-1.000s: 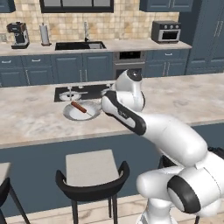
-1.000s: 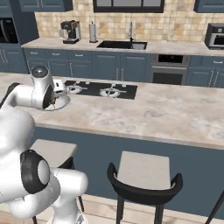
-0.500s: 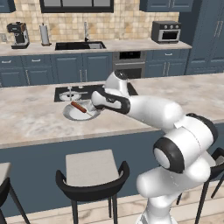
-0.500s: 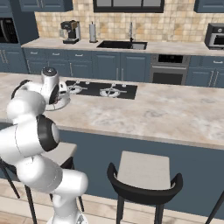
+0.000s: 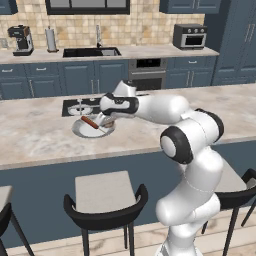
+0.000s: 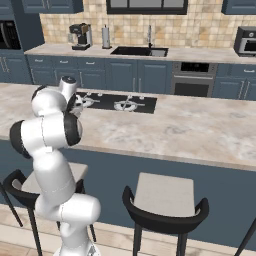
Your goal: Pick up each tangerine from the fridge and place one tangerine on each plate on the dining counter.
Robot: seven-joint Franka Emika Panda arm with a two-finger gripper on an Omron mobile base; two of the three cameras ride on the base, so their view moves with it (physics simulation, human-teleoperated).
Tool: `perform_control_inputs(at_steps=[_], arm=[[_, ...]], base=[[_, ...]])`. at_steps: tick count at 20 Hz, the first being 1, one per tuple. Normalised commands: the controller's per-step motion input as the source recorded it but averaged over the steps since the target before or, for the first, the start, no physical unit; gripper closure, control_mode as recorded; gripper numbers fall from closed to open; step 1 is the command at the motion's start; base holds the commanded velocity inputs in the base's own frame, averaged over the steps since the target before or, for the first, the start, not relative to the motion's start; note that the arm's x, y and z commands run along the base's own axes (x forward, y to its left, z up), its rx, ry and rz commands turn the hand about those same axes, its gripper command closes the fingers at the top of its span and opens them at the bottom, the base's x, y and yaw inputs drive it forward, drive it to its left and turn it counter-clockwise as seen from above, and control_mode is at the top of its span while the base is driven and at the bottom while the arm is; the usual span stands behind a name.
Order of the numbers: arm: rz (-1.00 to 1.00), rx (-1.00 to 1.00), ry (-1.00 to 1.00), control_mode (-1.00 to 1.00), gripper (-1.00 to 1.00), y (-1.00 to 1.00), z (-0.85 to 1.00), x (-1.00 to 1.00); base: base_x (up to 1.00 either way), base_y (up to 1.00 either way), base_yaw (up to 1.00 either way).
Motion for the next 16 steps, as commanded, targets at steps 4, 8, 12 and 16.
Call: perform_control_inputs(at_steps=[4, 8, 12, 16], arm=[[0.09, 0.0, 0.14, -1.0, 1.0, 0.15, -0.33, 0.42], [0.1, 0.0, 0.09, -1.0, 1.0, 0.0, -0.29, 0.22], [0.09, 0.0, 0.04, -1.0, 1.0, 0.02, -0.14, 0.08], [0.07, 0.0, 0.03, -1.0, -1.0, 0.22, -0.1, 0.11]], base=[[0.0, 0.0, 0.0], [0.0, 0.0, 0.0], [0.0, 0.0, 0.0], [0.0, 0.0, 0.0]])
